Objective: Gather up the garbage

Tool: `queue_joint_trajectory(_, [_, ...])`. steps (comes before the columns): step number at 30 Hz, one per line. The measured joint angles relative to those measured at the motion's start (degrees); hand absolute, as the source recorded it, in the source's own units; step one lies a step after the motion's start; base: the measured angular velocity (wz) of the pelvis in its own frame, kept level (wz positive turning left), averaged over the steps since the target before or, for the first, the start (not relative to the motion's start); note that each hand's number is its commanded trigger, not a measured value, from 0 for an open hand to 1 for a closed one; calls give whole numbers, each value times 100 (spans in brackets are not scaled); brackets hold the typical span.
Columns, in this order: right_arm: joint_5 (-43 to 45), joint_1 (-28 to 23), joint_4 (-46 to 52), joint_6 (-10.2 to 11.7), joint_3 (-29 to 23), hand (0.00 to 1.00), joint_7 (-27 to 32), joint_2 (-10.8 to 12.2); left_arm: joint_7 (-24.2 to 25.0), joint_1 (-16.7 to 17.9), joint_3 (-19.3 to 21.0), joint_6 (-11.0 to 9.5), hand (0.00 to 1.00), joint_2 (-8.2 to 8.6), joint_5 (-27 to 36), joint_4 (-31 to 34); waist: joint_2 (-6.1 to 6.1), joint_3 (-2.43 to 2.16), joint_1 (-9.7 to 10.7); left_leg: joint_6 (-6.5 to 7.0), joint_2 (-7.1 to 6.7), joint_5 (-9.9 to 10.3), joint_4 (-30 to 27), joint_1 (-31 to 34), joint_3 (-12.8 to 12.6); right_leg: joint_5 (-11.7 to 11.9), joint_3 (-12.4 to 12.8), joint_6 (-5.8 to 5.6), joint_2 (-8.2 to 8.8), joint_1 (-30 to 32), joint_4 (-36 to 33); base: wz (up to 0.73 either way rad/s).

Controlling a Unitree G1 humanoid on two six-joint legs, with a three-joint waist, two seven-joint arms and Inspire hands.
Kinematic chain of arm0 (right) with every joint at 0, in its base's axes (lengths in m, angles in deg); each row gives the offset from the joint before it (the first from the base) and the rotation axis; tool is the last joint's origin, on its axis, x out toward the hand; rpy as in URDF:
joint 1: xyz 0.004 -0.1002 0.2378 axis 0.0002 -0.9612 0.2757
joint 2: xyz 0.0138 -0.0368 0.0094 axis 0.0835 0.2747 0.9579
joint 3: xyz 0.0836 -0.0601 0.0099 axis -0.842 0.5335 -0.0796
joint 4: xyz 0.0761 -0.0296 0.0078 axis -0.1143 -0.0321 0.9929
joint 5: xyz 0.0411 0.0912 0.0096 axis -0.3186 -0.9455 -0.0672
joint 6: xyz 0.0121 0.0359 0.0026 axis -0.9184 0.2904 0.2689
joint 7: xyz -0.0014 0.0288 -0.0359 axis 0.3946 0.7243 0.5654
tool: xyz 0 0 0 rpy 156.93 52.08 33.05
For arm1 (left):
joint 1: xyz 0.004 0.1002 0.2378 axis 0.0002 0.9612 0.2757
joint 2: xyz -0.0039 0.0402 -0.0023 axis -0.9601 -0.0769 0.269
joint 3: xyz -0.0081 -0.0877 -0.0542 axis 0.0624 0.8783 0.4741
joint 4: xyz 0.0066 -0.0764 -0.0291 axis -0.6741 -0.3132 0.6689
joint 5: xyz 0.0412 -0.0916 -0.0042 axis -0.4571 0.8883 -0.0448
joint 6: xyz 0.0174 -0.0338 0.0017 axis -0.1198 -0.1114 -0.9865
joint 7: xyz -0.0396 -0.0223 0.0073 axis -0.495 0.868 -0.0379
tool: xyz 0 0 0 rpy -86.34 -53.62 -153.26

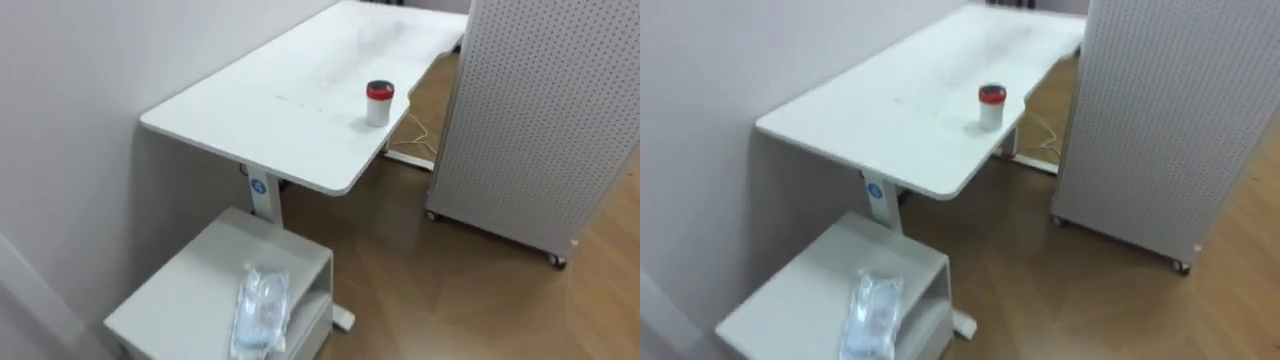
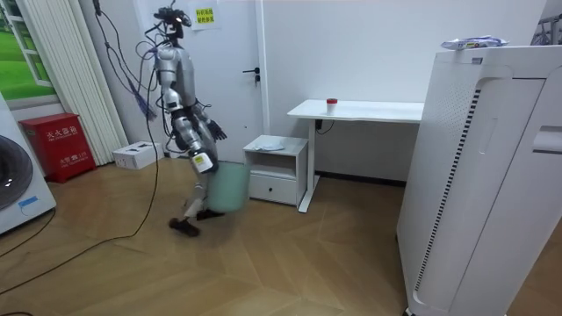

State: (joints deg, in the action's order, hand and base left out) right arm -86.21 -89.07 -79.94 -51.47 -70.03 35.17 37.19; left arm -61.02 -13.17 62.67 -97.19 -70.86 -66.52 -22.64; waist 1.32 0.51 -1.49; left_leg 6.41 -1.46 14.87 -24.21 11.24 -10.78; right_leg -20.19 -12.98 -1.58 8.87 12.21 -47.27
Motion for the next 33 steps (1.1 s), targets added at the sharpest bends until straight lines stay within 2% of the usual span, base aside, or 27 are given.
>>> queue_joint_trajectory(2, [-29,52,-28,49,9,100,27,7,-68,-97,-168,-75,0,20,8,45,-2,10,24,-8,29,0,46,-63,135,-1,32,-16,-42,220,905,34])
queue_joint_trajectory(3, [-45,51,-84,110,57,100,45,17,-107,-112,-256,-161,0,29,16,105,7,10,64,-46,28,16,86,-104,229,177,153,-32,-36,280,1689,47])
queue_joint_trajectory(4, [-57,56,-90,178,133,100,72,54,-203,-104,-270,-243,0,31,21,170,38,18,104,-123,40,72,41,-114,358,705,278,-111,-83,320,2192,53])
queue_joint_trajectory(5, [-57,55,-100,219,183,100,72,87,-267,-106,-278,-260,0,17,32,213,79,-4,125,-159,46,95,29,-122,380,1084,357,-116,-105,324,2329,53])
queue_joint_trajectory(6, [-57,53,-96,239,215,100,69,124,-382,-97,-289,-289,0,31,48,292,59,-29,156,-232,146,133,4,-130,419,1130,319,-79,-188,211,2427,33])
queue_joint_trajectory(7, [-50,84,-99,273,259,100,62,123,-477,-106,-289,-310,0,35,12,407,29,-20,127,-296,240,169,-1,-118,413,1167,227,-18,-300,120,2561,24])
queue_joint_trajectory(9, [-47,132,-105,355,370,100,42,121,-692,-167,-282,-392,0,34,-26,430,-37,8,138,-347,296,179,2,-91,478,1190,128,18,-395,8,2746,20])
queue_joint_trajectory(12, [-67,211,-146,364,593,100,61,101,-1058,-244,-281,-440,0,32,-35,675,-46,19,112,-381,365,159,50,-4,472,1168,126,36,-415,114,2712,10])
queue_joint_trajectory(19, [-22,635,-205,504,912,100,14,119,-1982,-922,-304,-894,0,6,-423,766,94,127,129,-391,326,152,-207,600,505,1145,113,70,-375,735,2421,-1])
queue_joint_trajectory(23, [-15,820,-184,504,1004,100,70,122,-2340,-1275,-564,-944,0,-2,-449,611,139,168,162,-381,298,158,-366,1027,579,1160,23,98,-299,1126,2219,12])
queue_joint_trajectory(26, [-12,958,-102,511,1236,100,156,130,-2465,-1403,-949,-946,0,-4,-447,291,135,190,238,-378,293,157,-524,1254,629,1170,22,113,-285,1321,2091,5])
queue_joint_trajectory(29, [25,959,126,550,1408,100,221,144,-2561,-1437,-1029,-951,0,0,-450,243,134,203,286,-380,309,157,-631,1463,634,1182,18,133,-287,1516,2007,1])
queue_joint_trajectory(33, [16,1071,258,602,1685,100,274,173,-2831,-1777,-1047,-972,0,-1,-452,43,123,268,294,-381,340,158,-852,1850,622,1192,24,161,-277,1895,1815,0])
